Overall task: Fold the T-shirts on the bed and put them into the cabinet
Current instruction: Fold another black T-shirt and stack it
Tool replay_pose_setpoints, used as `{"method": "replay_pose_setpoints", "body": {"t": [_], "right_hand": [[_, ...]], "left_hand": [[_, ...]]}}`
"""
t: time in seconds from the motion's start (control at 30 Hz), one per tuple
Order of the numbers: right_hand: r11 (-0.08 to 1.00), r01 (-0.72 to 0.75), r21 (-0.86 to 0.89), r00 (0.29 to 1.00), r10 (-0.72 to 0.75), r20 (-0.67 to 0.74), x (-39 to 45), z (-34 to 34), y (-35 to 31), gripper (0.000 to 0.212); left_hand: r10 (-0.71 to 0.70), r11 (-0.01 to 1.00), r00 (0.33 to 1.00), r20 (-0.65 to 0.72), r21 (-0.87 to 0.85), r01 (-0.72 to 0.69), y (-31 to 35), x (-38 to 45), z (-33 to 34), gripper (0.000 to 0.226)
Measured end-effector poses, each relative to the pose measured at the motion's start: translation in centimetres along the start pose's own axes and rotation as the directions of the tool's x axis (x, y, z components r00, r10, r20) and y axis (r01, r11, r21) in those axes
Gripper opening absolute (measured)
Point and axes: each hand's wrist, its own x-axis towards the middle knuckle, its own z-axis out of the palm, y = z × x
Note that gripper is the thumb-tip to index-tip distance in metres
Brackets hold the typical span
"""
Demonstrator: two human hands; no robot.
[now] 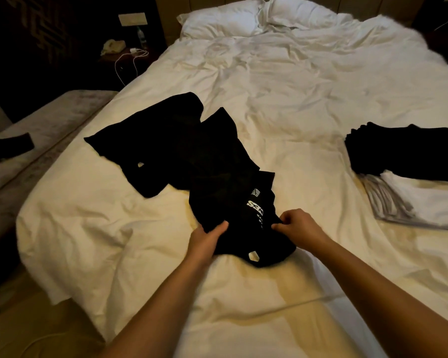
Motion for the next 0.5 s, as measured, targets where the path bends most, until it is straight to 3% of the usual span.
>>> {"method": "replay_pose_setpoints", "body": {"t": [0.1, 0.17, 0.23, 0.27, 0.37, 0.5], "right_hand": [[1.000, -0.022, 0.006, 0.991, 0.021, 0.132, 0.1, 0.0, 0.0, 0.030], [0.993, -0.009, -0.121, 0.972, 0.037, 0.233, -0.1, -0.4, -0.7, 0.032], [0.972, 0.026, -0.233, 0.976, 0.026, 0.217, -0.1, -1.4, -2.0, 0.029], [0.970, 0.048, -0.240, 0.991, -0.016, 0.134, -0.1, -2.1, -3.1, 0.028], [0.975, 0.222, -0.030, 0.961, -0.224, -0.163, -0.1, -4.2, -7.5, 0.023], [0.820, 0.454, 0.347, 0.891, -0.417, -0.180, 0.7, -5.2, -14.2, 0.023]], "left_hand": [[0.012, 1.000, 0.999, -0.031, 0.006, -0.012, -1.1, -1.0, 0.1, 0.038], [0.088, 0.992, 0.986, -0.140, -0.081, -0.101, -0.7, -1.7, 0.1, 0.035], [0.156, 0.941, 0.969, -0.190, -0.270, -0.204, 0.7, -2.8, 0.3, 0.031], [0.186, 0.892, 0.967, -0.176, -0.381, -0.241, 1.6, -3.3, 0.4, 0.029], [0.237, 0.807, 0.964, -0.121, -0.528, -0.264, 5.6, -4.1, 0.4, 0.027], [0.338, 0.884, 0.941, 0.030, -0.352, -0.306, 11.6, -4.2, -0.3, 0.028]]}}
